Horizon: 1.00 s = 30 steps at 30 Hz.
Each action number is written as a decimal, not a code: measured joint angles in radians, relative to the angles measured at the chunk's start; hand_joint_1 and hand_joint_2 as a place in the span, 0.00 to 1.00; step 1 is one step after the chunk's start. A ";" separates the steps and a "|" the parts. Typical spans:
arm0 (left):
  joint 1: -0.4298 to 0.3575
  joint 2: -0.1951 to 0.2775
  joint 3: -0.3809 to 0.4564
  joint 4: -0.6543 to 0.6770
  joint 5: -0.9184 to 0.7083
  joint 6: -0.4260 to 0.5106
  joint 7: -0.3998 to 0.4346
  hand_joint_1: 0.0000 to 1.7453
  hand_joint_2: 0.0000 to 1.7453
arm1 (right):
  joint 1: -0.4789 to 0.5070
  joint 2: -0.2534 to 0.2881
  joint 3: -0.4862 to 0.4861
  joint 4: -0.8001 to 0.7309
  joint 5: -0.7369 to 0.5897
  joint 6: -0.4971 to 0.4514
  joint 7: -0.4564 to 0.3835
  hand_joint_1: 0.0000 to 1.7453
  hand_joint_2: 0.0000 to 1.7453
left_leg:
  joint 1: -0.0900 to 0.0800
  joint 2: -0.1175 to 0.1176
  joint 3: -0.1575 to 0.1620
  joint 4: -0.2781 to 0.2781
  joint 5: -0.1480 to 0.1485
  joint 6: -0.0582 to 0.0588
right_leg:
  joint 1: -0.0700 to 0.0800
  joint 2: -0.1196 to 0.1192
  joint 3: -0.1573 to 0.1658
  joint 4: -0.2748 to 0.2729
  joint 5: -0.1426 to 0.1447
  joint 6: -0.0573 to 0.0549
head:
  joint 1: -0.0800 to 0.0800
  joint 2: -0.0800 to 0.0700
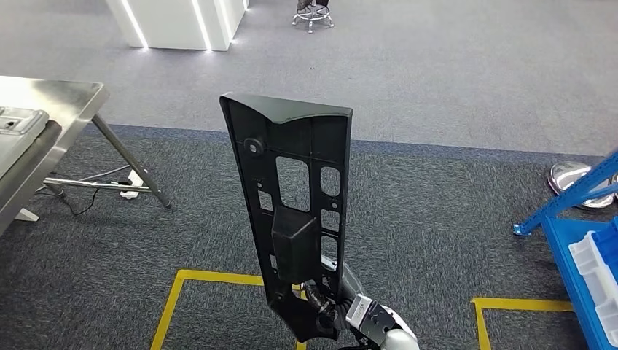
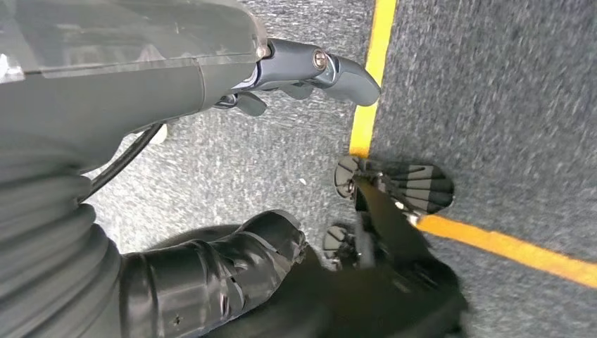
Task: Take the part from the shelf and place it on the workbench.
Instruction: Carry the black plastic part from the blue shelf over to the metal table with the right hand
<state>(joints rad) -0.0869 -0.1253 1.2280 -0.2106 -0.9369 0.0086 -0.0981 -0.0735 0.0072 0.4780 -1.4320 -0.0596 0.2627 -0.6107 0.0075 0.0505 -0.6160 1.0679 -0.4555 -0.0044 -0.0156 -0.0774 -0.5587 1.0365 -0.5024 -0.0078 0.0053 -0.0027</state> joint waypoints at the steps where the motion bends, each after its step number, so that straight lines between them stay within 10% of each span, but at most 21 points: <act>1: -0.001 0.000 0.000 0.000 0.000 0.000 -0.001 0.00 1.00 | -0.001 0.000 0.000 -0.001 0.001 0.000 0.000 1.00 1.00 | -0.004 0.012 0.015 -0.030 0.005 0.006 | 0.002 -0.008 0.002 0.000 -0.002 0.005 | 0.000 0.000; 4: 0.000 0.000 0.000 0.000 0.000 0.000 -0.001 0.00 1.00 | -0.002 0.000 0.000 -0.005 0.002 0.000 0.000 1.00 1.00 | -0.006 -0.007 0.017 -0.044 0.006 0.022 | 0.004 -0.027 0.009 -0.003 -0.006 0.022 | 0.000 0.000; 6: 0.001 0.000 0.000 0.000 0.000 0.000 -0.001 0.00 1.00 | -0.004 -0.001 0.000 -0.008 0.002 0.000 0.000 1.00 1.00 | -0.001 -0.026 0.023 -0.056 0.013 0.034 | 0.002 0.005 -0.002 0.030 -0.033 0.030 | 0.001 0.000; 9: -0.003 0.000 0.000 0.000 0.000 0.000 -0.001 0.00 1.00 | -0.001 -0.003 -0.003 -0.011 0.002 0.000 0.000 1.00 1.00 | -0.001 -0.057 0.024 -0.060 0.016 0.046 | 0.000 0.065 -0.085 0.202 -0.117 0.034 | 0.003 0.000; 11: -0.003 0.000 0.000 0.000 0.000 -0.001 -0.001 0.00 1.00 | 0.003 -0.006 -0.005 -0.011 0.002 0.000 0.001 1.00 1.00 | -0.003 -0.082 0.023 -0.056 0.015 0.048 | 0.000 0.073 -0.122 0.263 -0.120 0.035 | 0.003 0.000; 15: -0.003 -0.002 0.000 0.000 0.002 -0.002 -0.001 0.00 1.00 | 0.001 -0.009 -0.007 -0.012 0.002 0.000 0.001 1.00 1.00 | -0.004 -0.131 0.020 -0.042 0.009 0.040 | -0.003 0.120 -0.042 0.063 0.000 0.027 | 0.003 0.000; 19: -0.001 -0.004 0.000 0.000 0.006 -0.002 -0.001 0.00 1.00 | -0.003 -0.009 -0.008 -0.014 0.002 0.000 0.001 1.00 1.00 | -0.002 -0.166 0.009 -0.041 0.013 0.016 | -0.001 0.131 -0.020 0.006 0.013 0.013 | 0.002 0.000; 26: -0.007 -0.002 0.001 0.000 0.015 -0.005 -0.001 0.00 1.00 | -0.055 0.001 -0.008 0.010 0.004 0.004 0.003 1.00 1.00 | 0.006 -0.064 -0.124 0.224 -0.107 -0.017 | 0.000 0.046 -0.002 -0.013 0.016 -0.017 | -0.005 0.000; 30: -0.007 0.001 0.001 0.000 0.017 -0.005 -0.001 0.00 1.00 | -0.079 0.008 -0.008 0.031 0.004 0.005 0.004 1.00 1.00 | 0.009 -0.017 -0.024 0.030 -0.001 -0.014 | 0.002 0.002 0.006 -0.010 0.005 -0.005 | -0.005 0.000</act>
<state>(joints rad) -0.0934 -0.1244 1.2294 -0.2106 -0.9198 0.0034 -0.0987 -0.1521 0.0149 0.4700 -1.4010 -0.0554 0.2682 -0.6071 0.0163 0.0335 -0.6396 1.0975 -0.4566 -0.0185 -0.0133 -0.0751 -0.5522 1.0263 -0.4972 -0.0130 -0.0001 -0.0027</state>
